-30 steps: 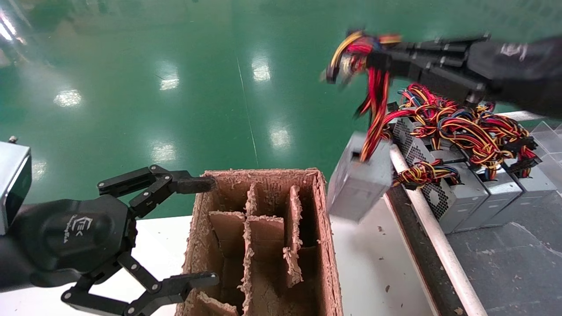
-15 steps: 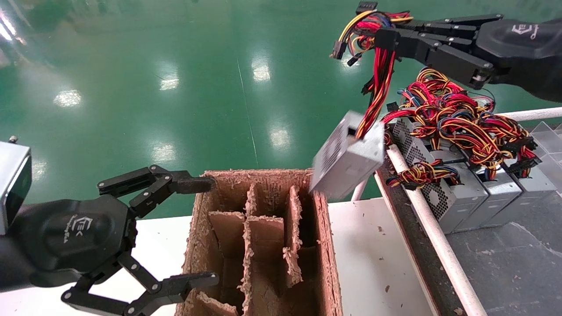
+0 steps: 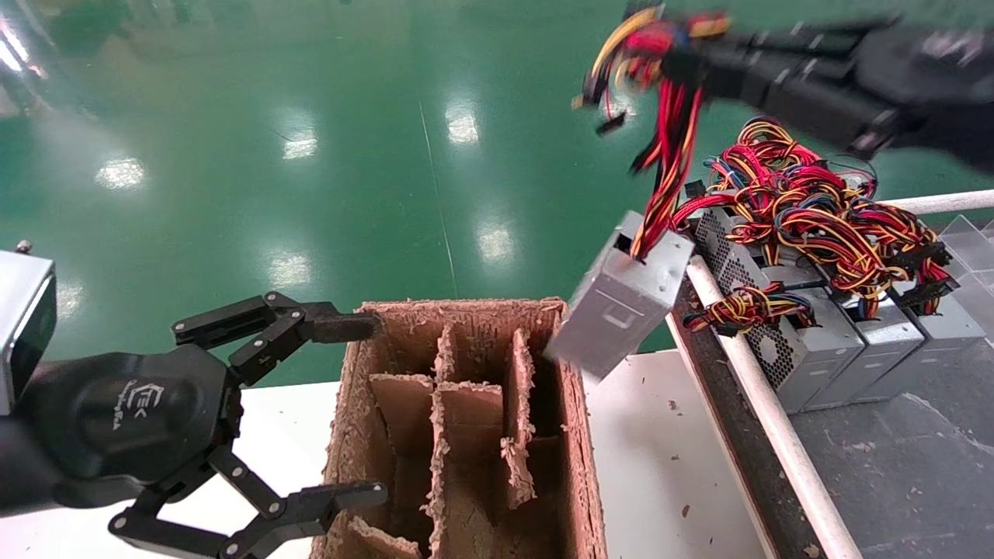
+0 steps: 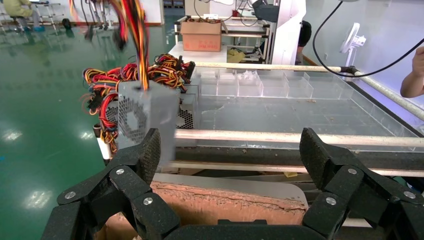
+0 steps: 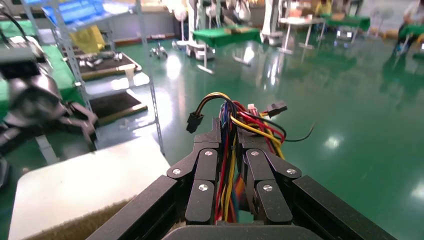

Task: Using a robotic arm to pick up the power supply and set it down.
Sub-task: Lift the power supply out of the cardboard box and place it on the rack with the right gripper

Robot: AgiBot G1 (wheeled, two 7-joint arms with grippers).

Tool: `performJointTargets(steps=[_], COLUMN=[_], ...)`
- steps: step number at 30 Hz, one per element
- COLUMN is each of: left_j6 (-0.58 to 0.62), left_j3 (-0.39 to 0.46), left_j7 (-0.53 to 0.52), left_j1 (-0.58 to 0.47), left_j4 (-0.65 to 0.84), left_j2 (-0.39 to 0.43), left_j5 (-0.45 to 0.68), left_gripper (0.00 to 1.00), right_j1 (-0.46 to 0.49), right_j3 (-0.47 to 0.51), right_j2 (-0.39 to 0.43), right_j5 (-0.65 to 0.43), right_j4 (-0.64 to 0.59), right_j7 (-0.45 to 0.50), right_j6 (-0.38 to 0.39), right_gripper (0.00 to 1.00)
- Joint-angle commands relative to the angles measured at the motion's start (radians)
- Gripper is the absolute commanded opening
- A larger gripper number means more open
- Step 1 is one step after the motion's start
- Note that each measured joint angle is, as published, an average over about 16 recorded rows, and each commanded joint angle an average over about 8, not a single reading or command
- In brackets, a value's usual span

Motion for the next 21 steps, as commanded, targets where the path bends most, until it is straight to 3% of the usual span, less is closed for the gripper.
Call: performJointTargets(steps=[1, 11, 21], left_j6=[0.000, 0.000, 0.000], left_j3=[0.000, 0.000, 0.001], left_j7=[0.000, 0.000, 0.000], left_j1=[0.000, 0.000, 0.000], left_j4=[0.000, 0.000, 0.000], left_j2=[0.000, 0.000, 0.000], left_j5=[0.000, 0.000, 0.000], left_gripper=[1.00, 1.00, 1.00], right_j1=[0.007, 0.023, 0.043], right_j3=[0.005, 0.036, 0.040], right_j2=[0.012, 0.170, 0.259], right_j5=[0.006, 0.039, -0.005], right_j4=[0.014, 0.049, -0.072], right_j7=[0.005, 0.012, -0.029], right_j6=[-0.008, -0.113, -0.233], right_gripper=[0.00, 0.00, 0.00])
